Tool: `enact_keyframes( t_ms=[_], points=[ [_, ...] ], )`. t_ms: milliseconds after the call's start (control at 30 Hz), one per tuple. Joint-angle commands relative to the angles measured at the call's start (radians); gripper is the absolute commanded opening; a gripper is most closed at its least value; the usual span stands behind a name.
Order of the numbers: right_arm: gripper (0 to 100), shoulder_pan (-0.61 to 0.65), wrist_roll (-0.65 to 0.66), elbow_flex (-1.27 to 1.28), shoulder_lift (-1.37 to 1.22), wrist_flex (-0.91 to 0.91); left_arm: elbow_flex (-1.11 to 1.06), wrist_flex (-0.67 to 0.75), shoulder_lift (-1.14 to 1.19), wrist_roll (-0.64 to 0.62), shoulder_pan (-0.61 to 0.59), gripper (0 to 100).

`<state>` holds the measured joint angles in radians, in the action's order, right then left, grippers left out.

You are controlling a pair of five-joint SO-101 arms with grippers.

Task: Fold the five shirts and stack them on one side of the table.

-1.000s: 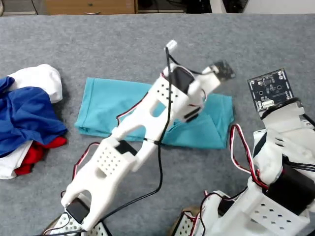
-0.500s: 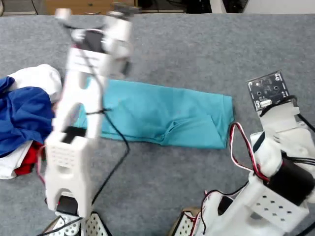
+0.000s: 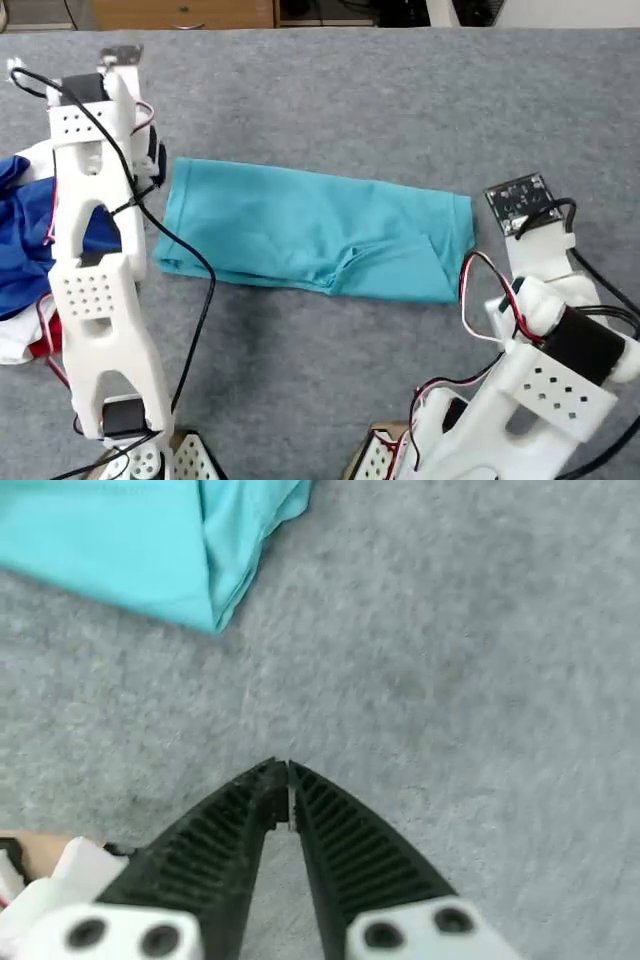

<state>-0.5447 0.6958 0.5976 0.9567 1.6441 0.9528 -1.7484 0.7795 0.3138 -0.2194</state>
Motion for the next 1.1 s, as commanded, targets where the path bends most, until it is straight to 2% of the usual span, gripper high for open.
enact_keyframes(
  t_ms=[0,333,700,1067],
  points=[
    [0.2,0.005,-0.011,-0.002,0.005,0.029,0.003,-0.011,0.010,0.009,-0.015,19],
    [0.2,0.004,-0.011,-0.007,0.007,0.081,0.000,-0.012,0.022,0.015,0.002,21],
    [0.2,0.004,-0.011,-0.033,0.007,0.080,-0.104,0.037,0.085,0.015,0.049,20],
    [0.2,0.004,-0.005,-0.084,0.007,0.080,0.008,0.018,0.257,0.008,0.051,20]
  ],
)
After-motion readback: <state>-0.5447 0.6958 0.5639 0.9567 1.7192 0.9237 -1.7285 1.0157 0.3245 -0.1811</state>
